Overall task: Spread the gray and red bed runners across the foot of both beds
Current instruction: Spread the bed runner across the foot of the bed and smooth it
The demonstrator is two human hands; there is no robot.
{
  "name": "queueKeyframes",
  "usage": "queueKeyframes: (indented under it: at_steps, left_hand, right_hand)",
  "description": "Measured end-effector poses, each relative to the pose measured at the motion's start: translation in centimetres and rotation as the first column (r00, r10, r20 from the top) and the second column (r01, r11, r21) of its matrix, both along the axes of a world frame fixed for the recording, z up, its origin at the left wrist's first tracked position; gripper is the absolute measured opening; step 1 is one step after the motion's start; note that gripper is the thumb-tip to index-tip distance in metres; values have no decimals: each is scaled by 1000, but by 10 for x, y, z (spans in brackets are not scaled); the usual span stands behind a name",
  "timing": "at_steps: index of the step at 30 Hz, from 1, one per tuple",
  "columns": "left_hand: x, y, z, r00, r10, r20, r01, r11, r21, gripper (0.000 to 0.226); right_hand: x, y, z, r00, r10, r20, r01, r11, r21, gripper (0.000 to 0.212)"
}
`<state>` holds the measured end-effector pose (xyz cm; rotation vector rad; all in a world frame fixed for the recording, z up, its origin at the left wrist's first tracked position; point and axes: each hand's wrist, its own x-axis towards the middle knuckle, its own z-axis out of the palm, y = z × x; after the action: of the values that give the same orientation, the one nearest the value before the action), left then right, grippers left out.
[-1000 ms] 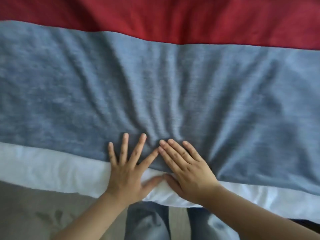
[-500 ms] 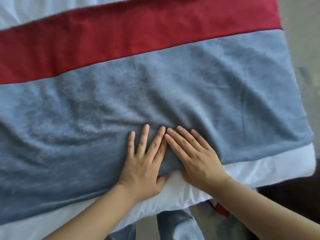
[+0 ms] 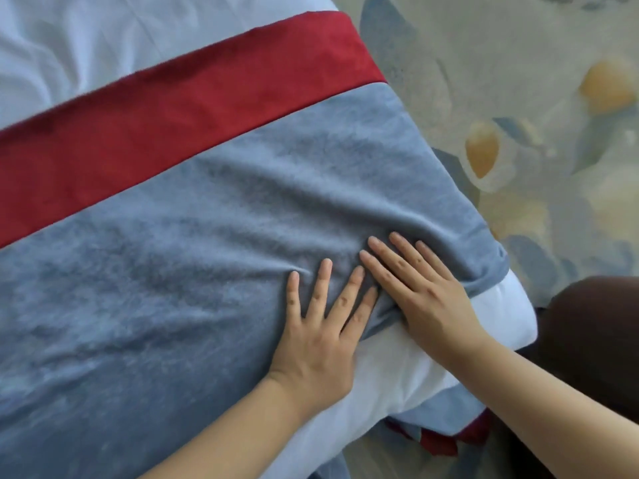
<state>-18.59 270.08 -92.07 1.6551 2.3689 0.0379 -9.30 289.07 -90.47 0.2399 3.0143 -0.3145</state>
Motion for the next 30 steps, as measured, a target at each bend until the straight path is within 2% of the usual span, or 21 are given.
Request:
queueKeyframes:
  at_steps: [7, 11, 13, 15, 17, 18, 21, 28, 30]
  left_hand:
    - [5, 16, -5, 999, 8, 53, -4, 997, -78, 96]
    - [4, 16, -4, 999, 20, 40, -17, 998, -65, 85]
    - [0, 11, -3, 996, 36, 77, -35, 999, -10, 72]
    - [-15, 5, -2, 991, 104, 80, -108, 993, 44, 64]
    - [-42, -6, -3, 978, 208, -9, -207, 978, 30, 63]
    - [-59, -16, -4, 963, 260, -67, -261, 965, -3, 64]
    - [-102, -54, -10, 909, 390, -146, -403, 913, -71, 70]
    - [-105, -62, -8, 895, 430, -118, -441, 894, -82, 75]
    - [-107, -62, -3, 886, 457, -79, -461, 887, -42, 74]
  right_hand:
    - [-11, 10, 6, 977, -1, 214, 23, 995, -98, 69]
    - [-17, 6, 18, 931, 68, 359, -15, 989, -150, 100]
    - [-30, 3, 25, 928, 70, 367, 39, 959, -282, 107]
    - [-54, -5, 27, 970, -6, 242, 96, 926, -364, 95]
    - [-72, -13, 20, 988, -140, 62, 151, 954, -258, 74]
    - [-76, -14, 13, 976, -214, 29, 216, 961, -172, 67]
    - [-68, -8, -11, 927, -368, 69, 368, 930, 18, 65]
    - [-71, -11, -16, 892, -426, 149, 415, 904, 102, 71]
    - [-84, -21, -9, 903, -412, 120, 398, 909, 119, 72]
